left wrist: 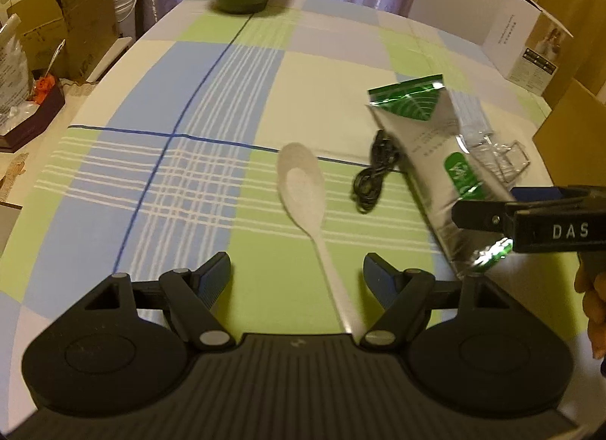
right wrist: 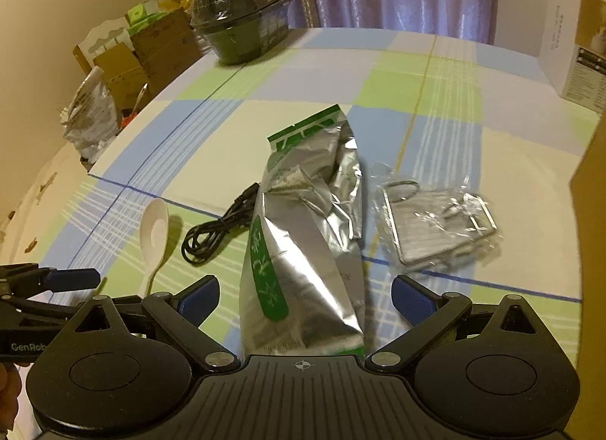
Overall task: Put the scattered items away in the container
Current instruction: 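Grasp the white spoon with the left tool while the right tool grasps the silver foil packet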
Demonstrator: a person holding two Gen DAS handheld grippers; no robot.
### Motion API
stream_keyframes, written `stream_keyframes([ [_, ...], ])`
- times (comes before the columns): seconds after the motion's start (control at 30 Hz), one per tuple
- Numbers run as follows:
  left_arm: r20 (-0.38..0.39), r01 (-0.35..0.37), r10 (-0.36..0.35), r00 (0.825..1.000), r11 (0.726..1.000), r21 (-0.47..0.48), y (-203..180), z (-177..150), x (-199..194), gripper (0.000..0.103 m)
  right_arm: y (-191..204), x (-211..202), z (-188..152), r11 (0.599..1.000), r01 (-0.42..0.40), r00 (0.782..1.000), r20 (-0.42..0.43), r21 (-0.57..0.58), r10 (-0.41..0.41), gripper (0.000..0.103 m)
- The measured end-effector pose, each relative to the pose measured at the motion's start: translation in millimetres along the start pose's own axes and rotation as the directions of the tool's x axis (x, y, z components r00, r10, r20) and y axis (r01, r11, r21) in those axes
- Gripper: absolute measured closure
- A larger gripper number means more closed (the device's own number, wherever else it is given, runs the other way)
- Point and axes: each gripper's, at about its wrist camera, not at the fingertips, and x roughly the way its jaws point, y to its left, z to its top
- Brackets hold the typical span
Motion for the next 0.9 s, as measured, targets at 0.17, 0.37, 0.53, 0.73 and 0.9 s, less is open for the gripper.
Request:
stream_keyframes([
  [0.17, -0.002, -0.007, 0.007, 1.0, 1.0, 0.028, 2.7, 1.5, 4.8, 0.03, 2.1, 12.6, 4.1, 1.0, 0.005, 1.0, -0.005, -0.01, -0.005, 0.003],
  [0.37, 0.014, 0.025, -0.027, 1.0, 0.997, 0.071, -6.7, 11.5, 14.8, 0.035, 4.8, 20.4, 3.3, 0.999, 0.012, 1.0, -0.02, -0.038, -0.012, 0.024],
  [0.53, 0.048, -0.013, 0.008, 0.999, 0.995, 0.101, -11.1, 24.2, 28.4, 0.048, 6.1, 21.9, 3.2, 0.999, 0.023, 1.0, -0.013, -0.046, -0.024, 0.028],
  [0.73, 0.08, -0.049, 0.039, 0.996, 0.991, 0.126, -15.1, 31.3, 37.8, 0.061, 10.0, 22.8, 1.5, 0.998, 0.039, 0.999, -0.003, -0.057, -0.039, 0.033],
  [0.9, 0.066, -0.032, 0.022, 0.998, 0.988, 0.149, -17.1, 32.9, 37.2, 0.072, 10.9, 20.5, 0.0, 0.998, 0.04, 0.999, -0.007, -0.055, -0.041, 0.042],
])
